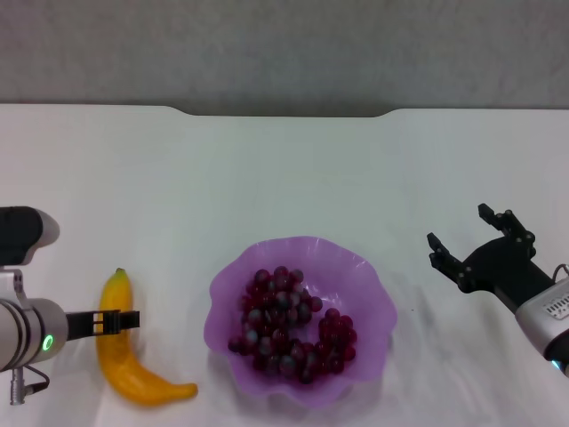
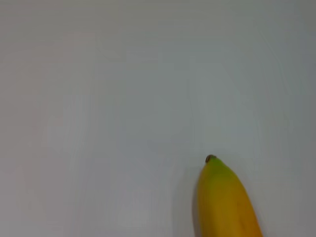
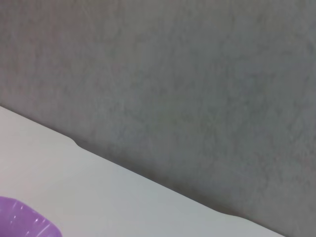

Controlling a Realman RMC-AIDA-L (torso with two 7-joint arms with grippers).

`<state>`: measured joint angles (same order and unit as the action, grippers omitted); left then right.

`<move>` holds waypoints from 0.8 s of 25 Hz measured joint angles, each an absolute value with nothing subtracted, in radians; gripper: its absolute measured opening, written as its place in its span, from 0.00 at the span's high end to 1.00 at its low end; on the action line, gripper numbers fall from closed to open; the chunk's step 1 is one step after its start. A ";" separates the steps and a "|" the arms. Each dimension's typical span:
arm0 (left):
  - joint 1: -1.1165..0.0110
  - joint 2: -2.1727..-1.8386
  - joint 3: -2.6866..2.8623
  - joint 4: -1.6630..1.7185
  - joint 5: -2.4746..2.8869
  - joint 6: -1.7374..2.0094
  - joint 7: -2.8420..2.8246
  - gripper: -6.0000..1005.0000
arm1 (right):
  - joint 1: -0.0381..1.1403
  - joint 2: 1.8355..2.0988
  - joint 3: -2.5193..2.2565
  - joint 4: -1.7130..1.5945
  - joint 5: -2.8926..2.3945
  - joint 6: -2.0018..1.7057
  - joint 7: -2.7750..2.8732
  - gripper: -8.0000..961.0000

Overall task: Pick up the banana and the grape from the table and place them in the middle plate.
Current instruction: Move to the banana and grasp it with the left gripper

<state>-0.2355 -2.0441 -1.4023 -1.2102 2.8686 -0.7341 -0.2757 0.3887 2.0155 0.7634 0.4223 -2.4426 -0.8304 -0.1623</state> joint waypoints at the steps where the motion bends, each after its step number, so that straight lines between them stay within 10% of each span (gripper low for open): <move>1: -0.239 -2.044 -1.401 -1.203 2.869 -0.733 -0.277 0.28 | 0.389 2.015 0.761 0.421 -2.441 -0.830 -0.162 0.11; 20: -0.275 -2.045 -1.374 -1.147 2.868 -0.718 -0.293 0.29 | 0.397 2.017 0.756 0.412 -2.441 -0.830 -0.163 0.11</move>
<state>-0.2752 -2.0454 -1.3742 -1.1473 2.8685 -0.7175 -0.2929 0.3973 2.0171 0.7559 0.4124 -2.4410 -0.8297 -0.1626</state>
